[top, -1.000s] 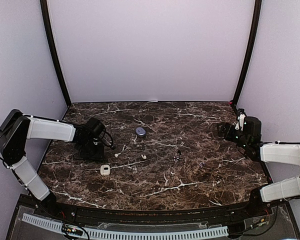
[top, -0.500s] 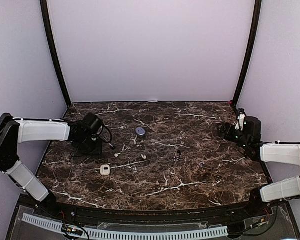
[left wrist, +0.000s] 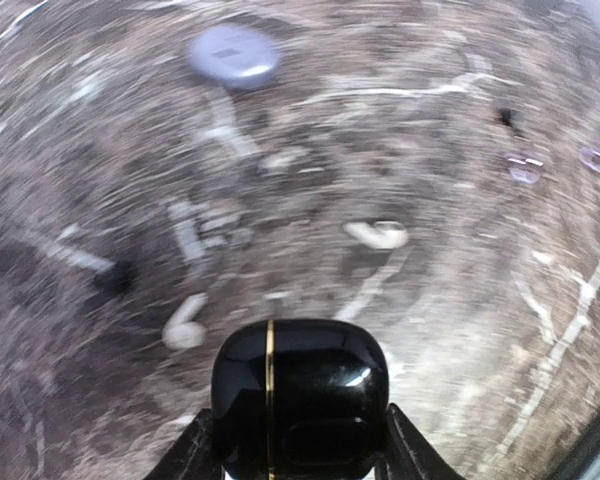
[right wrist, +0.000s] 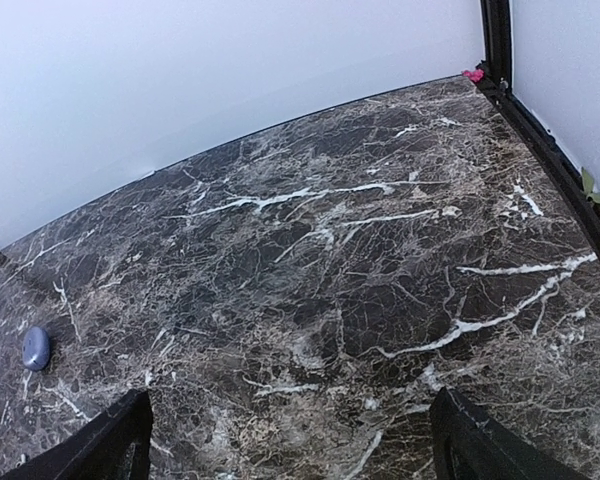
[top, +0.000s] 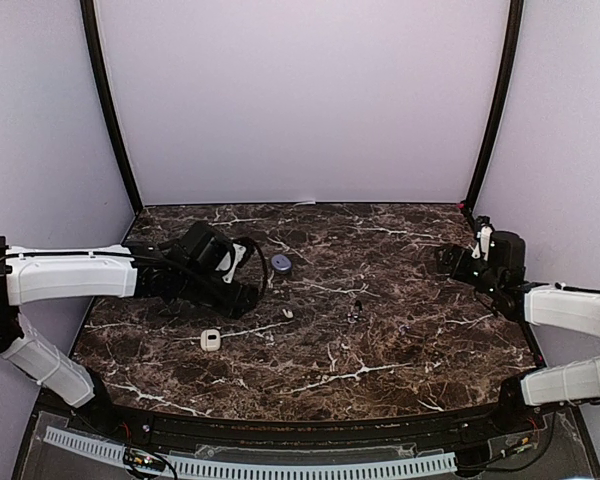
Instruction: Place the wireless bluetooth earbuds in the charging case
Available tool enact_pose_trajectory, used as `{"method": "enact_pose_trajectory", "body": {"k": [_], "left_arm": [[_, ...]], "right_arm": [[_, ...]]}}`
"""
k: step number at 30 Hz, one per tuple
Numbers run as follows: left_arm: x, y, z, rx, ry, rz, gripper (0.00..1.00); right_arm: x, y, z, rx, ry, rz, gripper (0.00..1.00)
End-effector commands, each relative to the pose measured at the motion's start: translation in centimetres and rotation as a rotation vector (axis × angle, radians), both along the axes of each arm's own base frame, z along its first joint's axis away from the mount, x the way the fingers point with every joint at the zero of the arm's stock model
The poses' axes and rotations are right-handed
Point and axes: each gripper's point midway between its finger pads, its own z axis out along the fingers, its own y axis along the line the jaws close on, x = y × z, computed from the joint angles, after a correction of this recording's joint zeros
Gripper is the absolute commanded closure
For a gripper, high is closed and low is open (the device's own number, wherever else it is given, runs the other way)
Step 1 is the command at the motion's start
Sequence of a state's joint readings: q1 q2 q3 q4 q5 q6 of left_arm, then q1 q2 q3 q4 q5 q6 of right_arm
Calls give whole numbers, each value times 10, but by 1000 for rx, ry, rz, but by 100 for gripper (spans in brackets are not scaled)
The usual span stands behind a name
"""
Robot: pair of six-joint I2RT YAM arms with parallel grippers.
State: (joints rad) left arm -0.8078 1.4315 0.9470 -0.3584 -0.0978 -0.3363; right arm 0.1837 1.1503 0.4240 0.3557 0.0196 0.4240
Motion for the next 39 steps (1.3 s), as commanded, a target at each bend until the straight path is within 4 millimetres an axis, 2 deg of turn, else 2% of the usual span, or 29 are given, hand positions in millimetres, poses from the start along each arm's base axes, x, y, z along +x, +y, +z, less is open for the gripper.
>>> {"method": "enact_pose_trajectory", "body": {"k": [1,8,14,19,32,37,39], "left_arm": [[-17,-55,11,-81,-42,-242,47],[-40,-106,-9,-84,-32,-434,47],[-45,-123,-38,-49,5,-504,47],[-52,-134,-48,-55,31,-557,47],[-57,-138,-70,-23,46,-624,47],[-60,-138,-72,-17,46,-652,38],[-61,-137,-74,-12,48,-659,29]], "right_arm": [[3,8,24,15,-29,33,3],[2,25,36,18,4,137,3],[-3,44,43,39,14,249,3],[-4,47,36,40,37,270,3],[-1,55,21,56,80,305,4],[-1,56,18,57,92,310,4],[-1,56,17,58,94,314,4]]}}
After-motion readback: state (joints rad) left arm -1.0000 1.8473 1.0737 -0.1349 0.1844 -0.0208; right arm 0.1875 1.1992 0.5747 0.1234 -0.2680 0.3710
